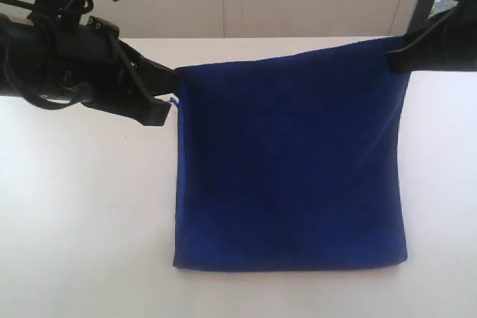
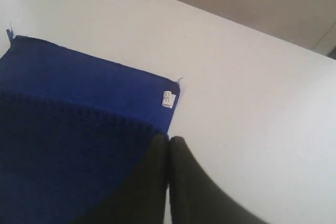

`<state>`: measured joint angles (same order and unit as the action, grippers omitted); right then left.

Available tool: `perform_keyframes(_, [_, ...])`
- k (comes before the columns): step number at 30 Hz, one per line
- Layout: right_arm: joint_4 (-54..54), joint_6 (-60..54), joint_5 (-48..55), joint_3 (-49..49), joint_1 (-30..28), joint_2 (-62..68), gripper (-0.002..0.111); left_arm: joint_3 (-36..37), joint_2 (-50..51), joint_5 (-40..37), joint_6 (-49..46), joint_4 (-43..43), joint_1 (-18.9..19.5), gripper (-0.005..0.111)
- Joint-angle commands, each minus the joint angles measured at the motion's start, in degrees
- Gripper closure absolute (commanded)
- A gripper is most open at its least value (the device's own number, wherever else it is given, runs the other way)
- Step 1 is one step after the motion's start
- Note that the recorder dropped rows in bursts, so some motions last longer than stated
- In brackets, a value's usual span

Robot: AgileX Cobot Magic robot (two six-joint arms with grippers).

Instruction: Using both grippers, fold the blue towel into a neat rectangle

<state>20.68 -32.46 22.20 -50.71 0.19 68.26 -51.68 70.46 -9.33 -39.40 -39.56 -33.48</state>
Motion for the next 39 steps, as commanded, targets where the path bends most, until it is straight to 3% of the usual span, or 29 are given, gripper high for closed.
perform_keyframes(1, [0.17,-0.49,-1.61,-0.67,-0.19,0.85,0.108,0.1,-0.2,1.73,1.23,-0.69,-0.33,0.107])
perform_keyframes(6, [0.3,-0.49,-1.15,-4.34,-0.19,4.43,0.108,-1.34,0.22,2.74,1.73,0.19,-0.18,0.107])
perform_keyframes(17, [0.41,-0.49,-4.76,-5.0,-0.19,9.02,0.108,-2.89,5.41,2.79,2.6,0.19,5.88,0.107])
perform_keyframes(28, [0.41,-0.39,-4.76,-11.94,-0.19,18.0,0.108,-10.31,13.38,2.18,2.6,0.19,6.26,0.107])
perform_keyframes(33, [0.41,-0.49,-5.62,-15.32,-0.19,23.45,0.108,-11.75,16.6,2.56,2.76,0.19,9.73,0.107])
perform_keyframes(39, [0.41,-0.78,-7.68,-18.51,-0.19,28.79,0.108,-11.75,22.11,8.77,2.18,0.19,10.13,0.107])
